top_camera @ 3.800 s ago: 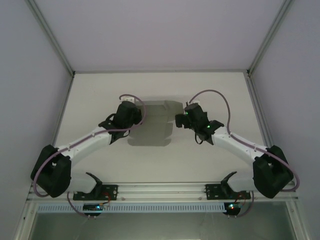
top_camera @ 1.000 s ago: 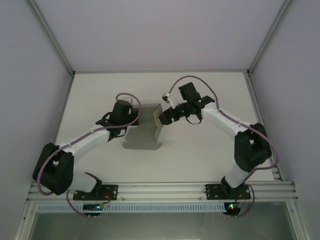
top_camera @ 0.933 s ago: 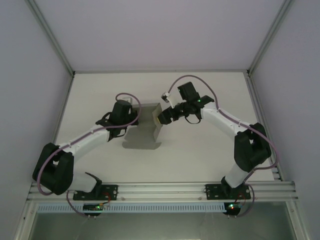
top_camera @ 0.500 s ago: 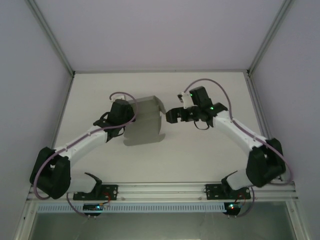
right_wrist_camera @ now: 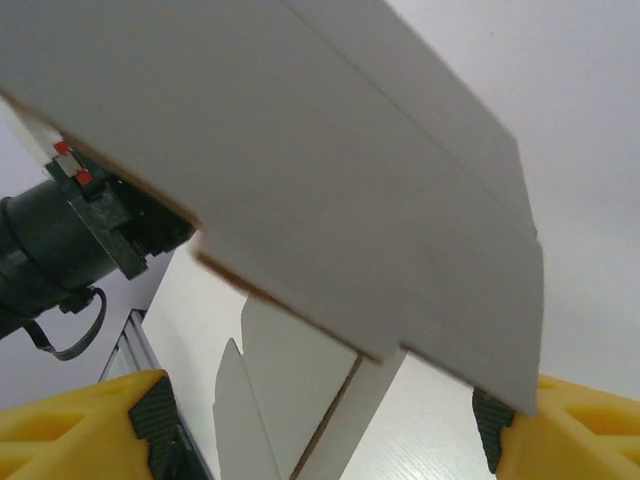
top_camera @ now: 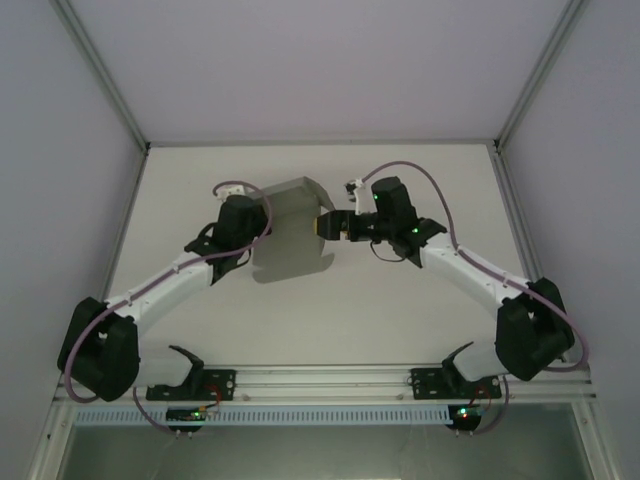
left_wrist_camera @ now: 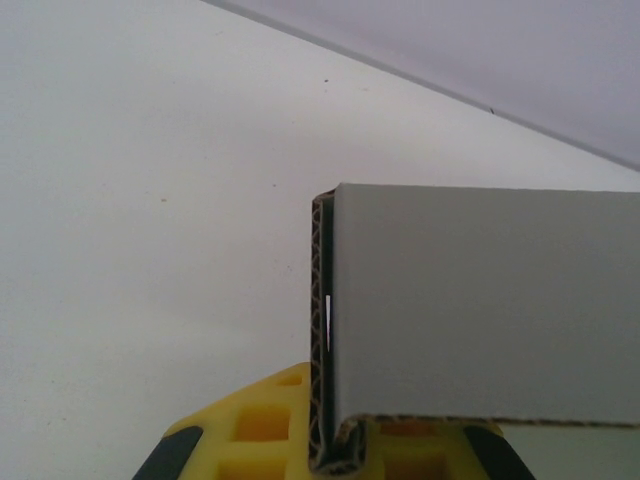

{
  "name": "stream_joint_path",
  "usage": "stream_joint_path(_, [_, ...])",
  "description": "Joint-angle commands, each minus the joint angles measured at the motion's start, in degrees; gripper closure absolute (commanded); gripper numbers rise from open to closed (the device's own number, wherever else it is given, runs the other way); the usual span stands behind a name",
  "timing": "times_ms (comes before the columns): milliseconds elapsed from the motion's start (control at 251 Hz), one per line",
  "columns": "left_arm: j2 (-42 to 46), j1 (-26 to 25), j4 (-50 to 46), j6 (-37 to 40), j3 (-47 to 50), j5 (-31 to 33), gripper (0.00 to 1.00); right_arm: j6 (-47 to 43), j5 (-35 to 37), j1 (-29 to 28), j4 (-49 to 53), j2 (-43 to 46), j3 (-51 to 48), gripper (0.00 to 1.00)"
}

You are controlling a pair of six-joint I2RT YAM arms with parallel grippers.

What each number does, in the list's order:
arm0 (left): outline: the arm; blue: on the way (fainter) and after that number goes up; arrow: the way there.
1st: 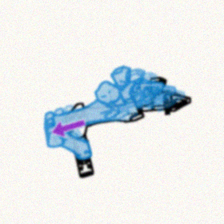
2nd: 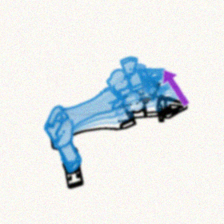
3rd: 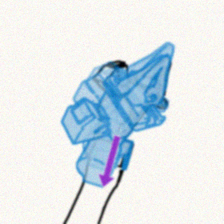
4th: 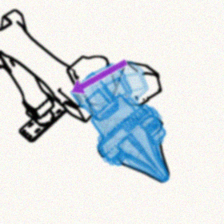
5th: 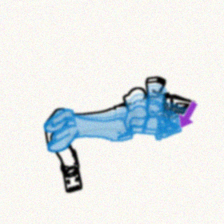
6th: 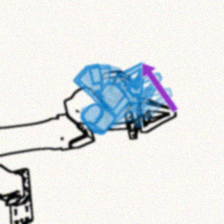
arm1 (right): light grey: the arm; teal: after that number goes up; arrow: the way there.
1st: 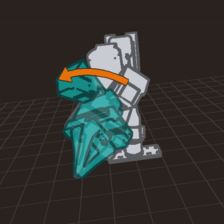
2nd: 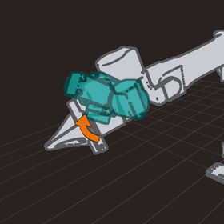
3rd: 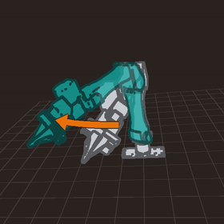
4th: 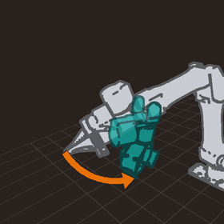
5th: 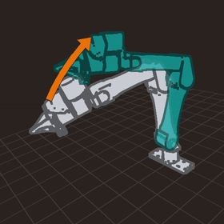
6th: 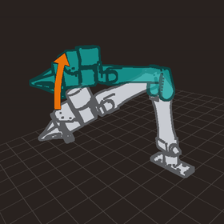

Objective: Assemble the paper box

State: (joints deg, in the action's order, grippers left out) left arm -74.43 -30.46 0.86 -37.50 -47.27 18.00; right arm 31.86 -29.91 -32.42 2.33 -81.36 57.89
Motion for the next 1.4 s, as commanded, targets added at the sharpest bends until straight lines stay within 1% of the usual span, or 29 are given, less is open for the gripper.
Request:
stream_joint_path(0, [1.8, 0.5, 2.5, -2.5, -2.5, 1.5, 1.0, 1.4, 0.6, -0.1, -2.0, 0.3, 0.1, 0.23])
stream_joint_path(72, [2.4, 0.6, 3.0, -3.9, -2.1, 1.6, 1.0, 2.6, 0.6, -0.1, -3.2, 0.4, -1.5, 0.27])
stream_joint_path(116, [2.7, 0.7, 3.8, -4.3, -1.7, 1.3, 1.0, 3.5, 0.3, 0.0, -4.1, 0.2, -2.1, 0.32])
stream_joint_path(148, [2.9, 0.7, 4.4, -4.5, -1.5, 1.0, 1.0, 4.0, -0.1, 0.0, -4.7, 0.0, -2.2, 0.36])
stream_joint_path(216, [3.2, 0.7, 5.5, -5.0, -0.9, 0.7, 1.0, 5.5, -2.0, 0.0, -5.1, -0.6, -2.2, 0.5])
stream_joint_path(311, [3.2, 0.9, 6.8, -5.8, -0.5, 0.8, 1.0, 8.5, -5.1, 0.3, -7.7, -1.6, -2.1, 0.61])
stream_joint_path(391, [3.1, 1.2, 7.4, -6.1, -0.5, 0.2, 1.0, 10.9, -6.6, 0.7, -10.8, -1.9, -2.9, 0.73])
stream_joint_path(459, [2.9, 1.6, 7.8, -6.3, -0.2, -0.4, 1.0, 14.3, -8.6, 1.3, -15.7, -1.8, -4.3, 0.8])
stream_joint_path(527, [2.8, 2.2, 8.6, -6.9, 0.2, -1.1, 1.0, 20.4, -11.0, 2.0, -23.8, -1.8, -6.4, 0.82])
stream_joint_path(595, [2.7, 2.7, 9.9, -8.2, 1.1, -2.0, 1.0, 25.7, -12.9, 2.7, -31.8, -1.5, -8.5, 0.87])
stream_joint_path(670, [2.5, 3.2, 12.8, -9.7, 2.2, -3.2, 1.0, 29.6, -13.9, 3.1, -36.9, -1.3, -9.7, 1.0])
stream_joint_path(782, [1.9, 3.4, 16.8, -10.6, 2.9, -5.0, 1.0, 33.6, -15.3, 3.2, -42.3, -1.6, -10.0, 1.0])
stream_joint_path(990, [0.2, 3.5, 18.1, -11.1, 0.7, -7.7, 1.0, 41.4, -17.9, 3.3, -54.0, -4.5, -11.2, 1.0])
stream_joint_path(1078, [0.1, 3.5, 18.3, -10.6, 0.5, -8.4, 1.0, 41.0, -18.3, 3.8, -52.7, -4.7, -11.1, 1.0])
stream_joint_path(1137, [0.5, 3.5, 17.2, -9.9, 0.1, -8.1, 1.0, 37.7, -18.2, 4.4, -47.3, -3.6, -10.9, 1.0])
stream_joint_path(1185, [1.0, 3.5, 16.4, -8.9, 0.2, -8.0, 1.0, 33.3, -17.0, 4.8, -40.1, -1.7, -10.6, 0.88])
stream_joint_path(1253, [2.1, 3.5, 15.0, -7.3, 0.7, -7.6, 1.0, 24.8, -13.8, 5.4, -26.3, 2.0, -9.3, 0.84])
stream_joint_path(1297, [2.9, 3.5, 14.0, -5.6, 0.8, -7.8, 1.0, 18.7, -10.5, 5.7, -15.7, 4.6, -7.9, 0.76])
stream_joint_path(1329, [3.3, 3.6, 13.0, -4.3, 0.8, -8.0, 1.0, 14.3, -7.8, 6.1, -8.3, 6.3, -6.6, 0.65])
stream_joint_path(1397, [4.0, 3.6, 10.2, -1.2, 0.4, -9.0, 1.0, 6.6, -2.0, 6.9, 5.2, 9.7, -4.2, 0.35])
